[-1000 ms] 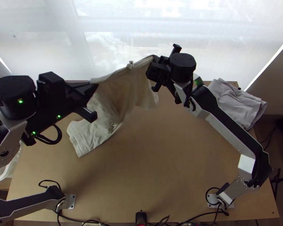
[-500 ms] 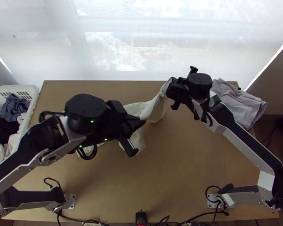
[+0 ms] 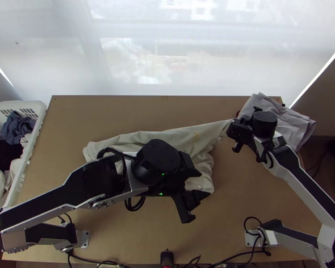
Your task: Fold the t-shirt
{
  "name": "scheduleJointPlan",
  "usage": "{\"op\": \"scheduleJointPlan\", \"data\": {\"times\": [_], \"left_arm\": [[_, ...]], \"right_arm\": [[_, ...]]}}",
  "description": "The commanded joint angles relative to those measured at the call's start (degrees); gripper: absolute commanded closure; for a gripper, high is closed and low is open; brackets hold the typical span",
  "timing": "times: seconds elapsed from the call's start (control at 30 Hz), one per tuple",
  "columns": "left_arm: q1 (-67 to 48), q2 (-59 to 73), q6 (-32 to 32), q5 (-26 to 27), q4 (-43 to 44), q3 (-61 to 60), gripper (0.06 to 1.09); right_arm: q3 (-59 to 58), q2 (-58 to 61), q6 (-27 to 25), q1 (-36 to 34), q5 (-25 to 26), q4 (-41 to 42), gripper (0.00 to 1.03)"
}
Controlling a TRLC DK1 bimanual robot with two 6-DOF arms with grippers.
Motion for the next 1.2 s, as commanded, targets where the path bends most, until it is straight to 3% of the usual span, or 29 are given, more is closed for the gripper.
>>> {"op": "scheduleJointPlan", "data": {"times": [0.0,0.1,0.17,0.33,0.5,0.77,0.97,1.17], "left_arm": [[5.5,-1.45,-0.38,-0.06,-4.75,2.21,0.33],[11.21,-4.44,-0.38,0.03,-6.59,1.06,0.32],[14.99,-6.37,-0.29,0.03,-8.0,0.27,0.32],[23.87,-11.56,-0.21,2.4,-10.99,-4.39,0.32],[30.11,-16.57,1.73,4.34,-17.93,-11.77,0.32],[42.76,-22.1,4.98,4.69,-19.78,-24.16,0.32],[50.41,-23.42,7.09,4.86,-20.13,-33.3,0.32],[54.8,-20.96,10.78,4.78,-24.87,-42.09,0.33]], "right_arm": [[-7.75,-3.43,0.07,-5.86,-2.41,3.7,0.72],[-9.86,-4.4,1.3,-6.04,-2.41,7.39,0.23],[-10.04,-4.05,2.62,-6.04,-2.41,7.39,0.06],[-7.49,-2.2,6.75,-6.04,-2.41,7.04,0.05],[0.42,-2.03,14.57,-3.75,-2.58,-5.26,0.05],[7.63,-2.55,26.26,12.16,-2.58,-24.6,0.05],[7.8,-1.06,31.8,25.87,-2.67,-29.78,0.05],[9.12,1.31,32.33,27.98,-2.67,-29.34,0.05]]}}
